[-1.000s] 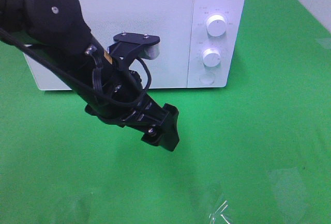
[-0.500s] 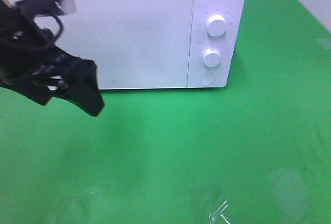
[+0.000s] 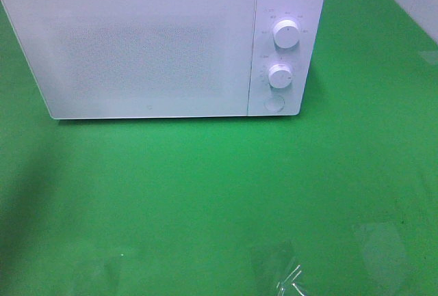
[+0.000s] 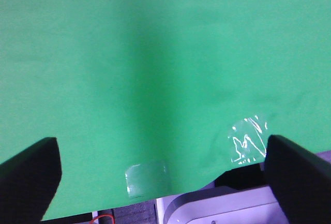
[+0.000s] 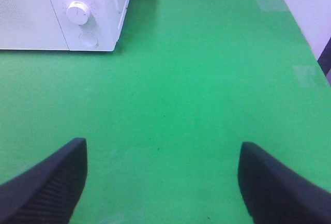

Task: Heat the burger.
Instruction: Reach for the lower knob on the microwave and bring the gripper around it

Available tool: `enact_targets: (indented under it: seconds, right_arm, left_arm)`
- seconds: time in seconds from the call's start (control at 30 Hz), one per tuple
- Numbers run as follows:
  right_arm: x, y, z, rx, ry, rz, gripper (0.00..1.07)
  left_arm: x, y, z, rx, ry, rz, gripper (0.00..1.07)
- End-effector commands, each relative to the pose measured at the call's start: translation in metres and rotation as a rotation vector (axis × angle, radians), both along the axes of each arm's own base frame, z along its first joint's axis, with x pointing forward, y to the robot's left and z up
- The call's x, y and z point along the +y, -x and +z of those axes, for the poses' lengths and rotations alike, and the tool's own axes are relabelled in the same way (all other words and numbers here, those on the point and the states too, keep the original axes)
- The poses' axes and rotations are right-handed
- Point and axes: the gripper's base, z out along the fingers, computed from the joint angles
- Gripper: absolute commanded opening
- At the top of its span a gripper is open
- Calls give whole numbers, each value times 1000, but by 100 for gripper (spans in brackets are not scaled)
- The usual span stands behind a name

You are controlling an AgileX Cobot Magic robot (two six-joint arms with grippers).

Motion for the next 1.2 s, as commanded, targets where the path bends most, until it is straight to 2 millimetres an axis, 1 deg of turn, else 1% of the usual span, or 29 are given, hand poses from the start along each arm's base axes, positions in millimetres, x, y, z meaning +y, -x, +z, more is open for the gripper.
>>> enact_targets:
  seconds: [0.03,0.13,0.17,0.2,0.23,0.27,0.33,0.43,0.47,0.5,0.53,0.57,0.63,0.67,0.7,0.8,0.87,0.9,0.93,1.03,1.07,1.2]
  right_arm:
    - [0,3,-1,-30,6,-2,76]
    - [0,3,-1,-30,6,-2,76]
    - [0,3,-1,-30,6,-2,76]
    - [0,3,-1,-30,6,-2,76]
    - [0,3,-1,-30,6,-2,76]
    - [0,3,-1,-30,6,-2,76]
    - [0,3,-1,-30,6,-2,76]
    - [0,3,-1,-30,6,-2,76]
    - [0,3,-1,-30,6,-2,76]
    - [0,3,-1,-30,6,-2,76]
    - [0,3,-1,-30,6,-2,76]
    - [0,3,-1,-30,6,-2,76]
    - [0,3,-1,-30,6,-2,76]
    - [0,3,-1,-30,6,-2,76]
    - [0,3,-1,-30,6,-2,76]
    - [0,3,-1,-30,6,-2,76]
    - [0,3,-1,-30,6,-2,76]
    - [0,3,-1,-30,6,-2,76]
    - [0,3,-1,-30,6,-2,76]
    - [0,3,-1,-30,6,-2,76]
    - [0,3,-1,-30,6,-2,76]
    - [0,3,-1,-30,6,-2,76]
  left_arm:
    - [2,20,7,-48,50,16,100]
    - [2,25,6,-55,53,11,100]
    - [1,36,1,-56,45,8,100]
    - [1,36,1,-56,45,8,100]
    - [1,45,-4,-62,33,3,100]
    - [1,45,-4,-62,33,3,100]
    - [-1,69,-16,-92,32,4,100]
    - [-1,75,-19,-107,30,6,100]
    - [-2,86,-22,-133,25,2,100]
    - [-2,86,-22,-133,25,2,100]
    - [-3,98,-24,-171,18,-9,100]
    - [-3,98,-24,-171,18,-9,100]
    - [-5,120,-28,-221,18,-13,100]
    - [-5,120,-28,-221,18,-13,100]
    - [-6,129,-31,-241,14,-18,100]
    - [-6,134,-32,-252,11,-24,100]
    - [-8,149,-40,-282,3,-35,100]
    - [-8,149,-40,-282,3,-35,100]
    - [-8,154,-43,-293,3,-35,100]
    - [-9,159,-45,-306,13,-34,100]
    - [-10,162,-48,-335,21,-29,100]
    - [-10,166,-48,-387,10,-24,100]
